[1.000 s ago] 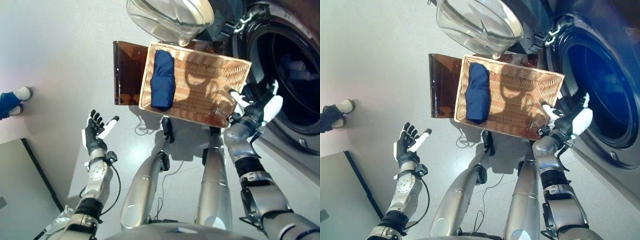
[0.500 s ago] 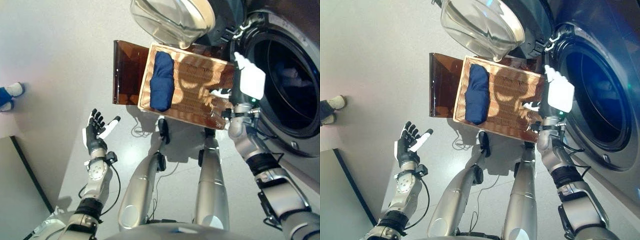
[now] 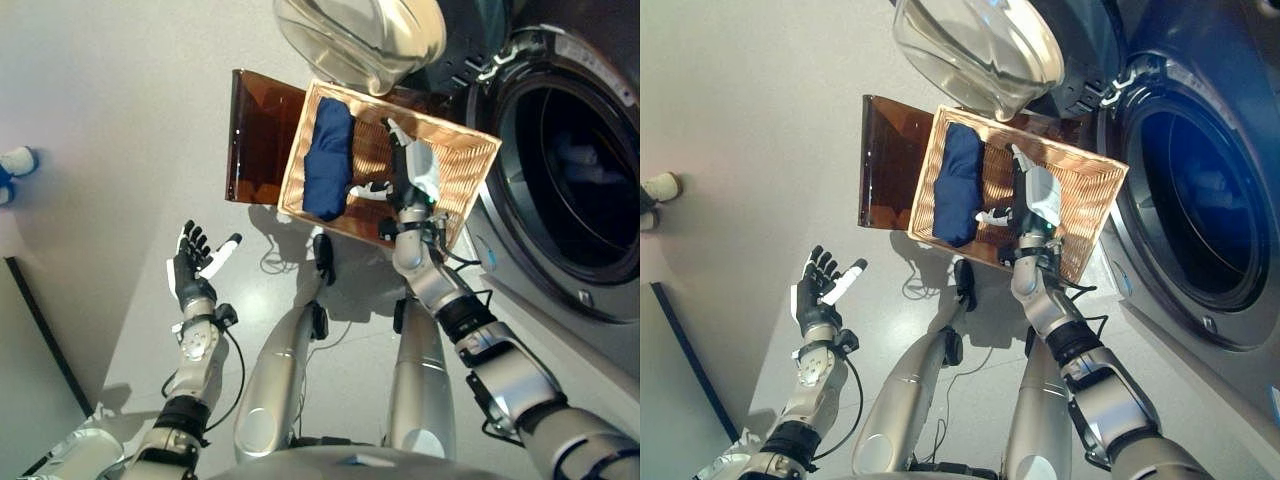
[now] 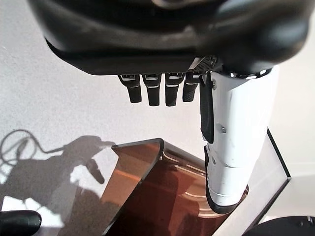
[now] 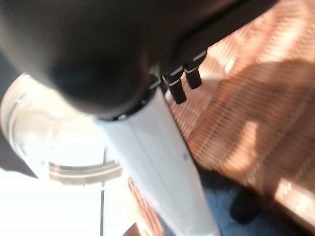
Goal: Pick up the clothes and place them into the washing machine
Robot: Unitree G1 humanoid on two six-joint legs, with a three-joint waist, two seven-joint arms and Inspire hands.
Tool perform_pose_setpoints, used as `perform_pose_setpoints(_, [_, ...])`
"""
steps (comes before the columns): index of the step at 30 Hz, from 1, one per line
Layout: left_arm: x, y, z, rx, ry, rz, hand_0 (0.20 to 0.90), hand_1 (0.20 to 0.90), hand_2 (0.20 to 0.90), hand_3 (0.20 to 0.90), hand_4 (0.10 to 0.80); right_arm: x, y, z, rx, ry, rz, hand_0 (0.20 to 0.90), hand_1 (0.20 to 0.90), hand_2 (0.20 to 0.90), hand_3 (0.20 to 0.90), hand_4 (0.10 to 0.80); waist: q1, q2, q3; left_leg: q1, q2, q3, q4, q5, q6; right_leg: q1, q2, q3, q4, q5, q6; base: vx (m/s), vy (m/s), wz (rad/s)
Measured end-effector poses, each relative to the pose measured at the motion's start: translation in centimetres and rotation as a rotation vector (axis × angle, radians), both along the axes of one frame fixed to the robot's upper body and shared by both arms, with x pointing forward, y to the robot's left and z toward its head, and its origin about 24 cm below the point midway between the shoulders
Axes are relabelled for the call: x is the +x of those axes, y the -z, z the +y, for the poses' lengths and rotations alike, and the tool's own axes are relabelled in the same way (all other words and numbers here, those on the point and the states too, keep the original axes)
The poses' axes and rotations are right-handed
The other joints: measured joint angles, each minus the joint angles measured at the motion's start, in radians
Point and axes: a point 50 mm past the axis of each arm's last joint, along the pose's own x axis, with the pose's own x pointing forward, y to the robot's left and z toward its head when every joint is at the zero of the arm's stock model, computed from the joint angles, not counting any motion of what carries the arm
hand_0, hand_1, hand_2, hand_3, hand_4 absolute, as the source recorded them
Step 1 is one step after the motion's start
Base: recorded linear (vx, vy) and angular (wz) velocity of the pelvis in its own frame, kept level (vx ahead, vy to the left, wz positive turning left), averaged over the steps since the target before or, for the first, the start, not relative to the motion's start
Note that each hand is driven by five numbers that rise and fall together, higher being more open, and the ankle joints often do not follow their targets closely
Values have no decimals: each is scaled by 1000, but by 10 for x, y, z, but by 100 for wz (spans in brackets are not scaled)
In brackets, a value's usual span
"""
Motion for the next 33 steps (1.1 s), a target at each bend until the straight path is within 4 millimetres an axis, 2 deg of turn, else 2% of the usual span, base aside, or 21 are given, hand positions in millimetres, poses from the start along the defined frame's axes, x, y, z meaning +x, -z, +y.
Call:
perform_pose_setpoints(5, [0,0,1,0,-12,3,900,900,900,900,800,2,10,7,221,-23,80,900,900,900,900,800,10,-1,1,0,-1,0,0,0,0,0,-1,0,0,0,0,3,7,0])
perform_pose_setpoints(10, [0,0,0,0,-13,3,900,900,900,900,800,3,10,14,386,-59,112,900,900,900,900,800,12,-1,1,0,-1,1,0,1,-1,1,-1,0,-2,0,0,0,0,0])
perform_pose_setpoints(23, [0,0,1,-2,-25,5,900,900,900,900,800,15,-10,23,439,-111,103,900,900,900,900,800,36,-1,1,-1,1,-1,-1,2,-2,1,-1,-3,-3,0,0,-1,0,0])
perform_pose_setpoints(33, [0,-1,1,-3,-37,5,900,900,900,900,800,21,-19,43,447,-163,109,900,900,900,900,800,43,-4,12,-9,2,-23,-2,6,-8,3,-3,-27,-1,-3,-5,-7,-2,5])
